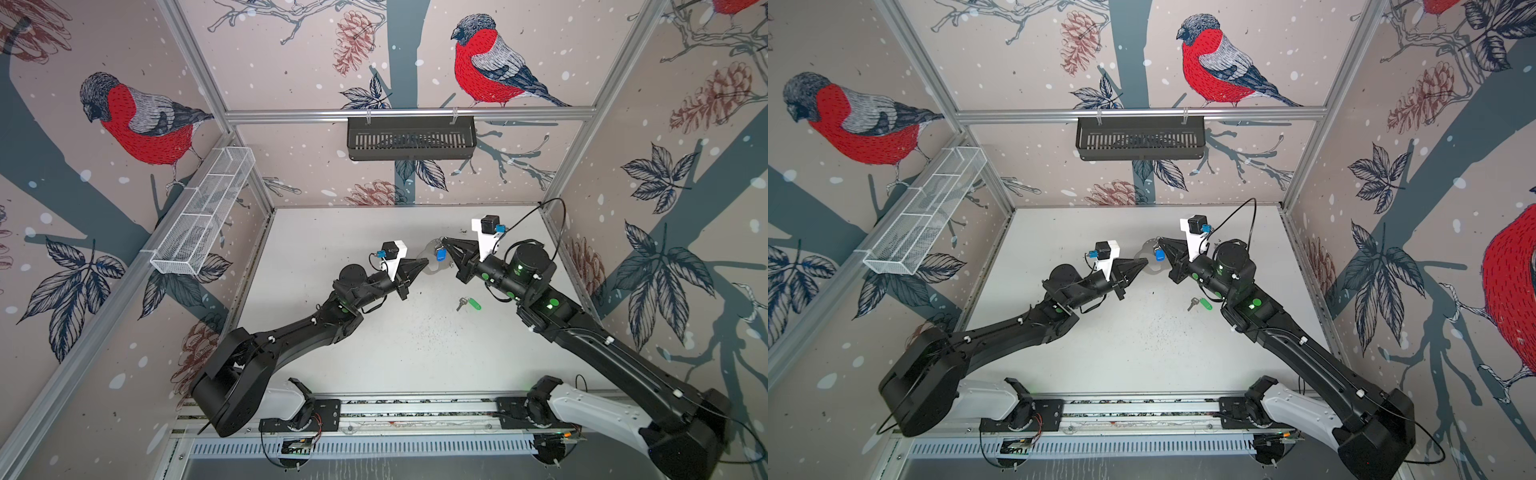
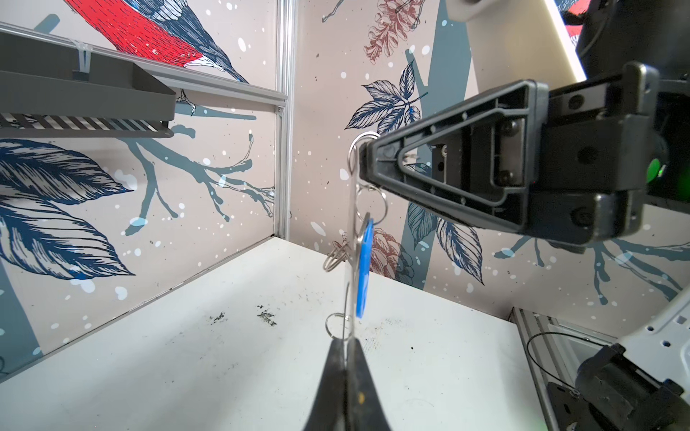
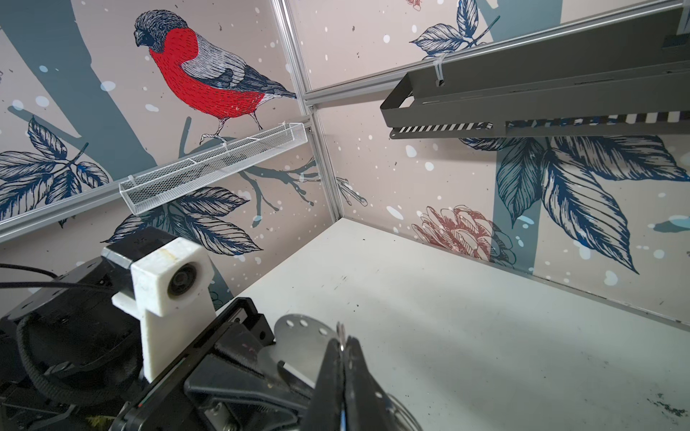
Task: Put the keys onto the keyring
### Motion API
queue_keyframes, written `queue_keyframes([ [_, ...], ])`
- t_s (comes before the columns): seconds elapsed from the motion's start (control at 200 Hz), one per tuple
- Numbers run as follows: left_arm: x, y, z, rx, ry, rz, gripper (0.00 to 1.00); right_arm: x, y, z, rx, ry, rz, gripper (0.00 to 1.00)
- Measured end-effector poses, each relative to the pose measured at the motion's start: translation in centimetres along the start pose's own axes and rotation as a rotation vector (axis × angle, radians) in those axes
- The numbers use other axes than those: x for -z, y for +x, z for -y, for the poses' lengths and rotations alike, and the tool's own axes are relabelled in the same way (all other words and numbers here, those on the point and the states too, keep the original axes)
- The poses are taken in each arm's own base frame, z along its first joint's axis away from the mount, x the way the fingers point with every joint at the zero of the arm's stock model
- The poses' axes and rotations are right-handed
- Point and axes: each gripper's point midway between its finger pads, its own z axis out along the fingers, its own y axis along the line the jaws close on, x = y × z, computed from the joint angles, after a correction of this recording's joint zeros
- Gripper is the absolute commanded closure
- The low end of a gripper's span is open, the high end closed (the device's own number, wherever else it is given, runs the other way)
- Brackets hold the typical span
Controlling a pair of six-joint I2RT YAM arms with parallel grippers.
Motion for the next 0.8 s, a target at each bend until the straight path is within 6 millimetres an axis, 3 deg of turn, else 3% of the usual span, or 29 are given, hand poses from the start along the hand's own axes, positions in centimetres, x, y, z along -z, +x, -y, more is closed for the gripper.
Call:
queue_keyframes([
  [0.35,1.4,-0.4,-0.4,-0.061,-0.061,0.027,1.0,-0.5,0.0,-1.2,-0.005,-0.075,-0.027,1.0],
  [0.565,1.9,-1.7,-0.5,-0.124,-0.084,0.109,1.0,-0.6,-0.8,-3.1,-0.014,-0.144,-0.019,1.0],
  [0.8,2.8,-3.6,0.0,-0.222,-0.087,0.215,1.0,-0.6,-2.2,-6.2,0.014,-0.228,0.007,0.86],
])
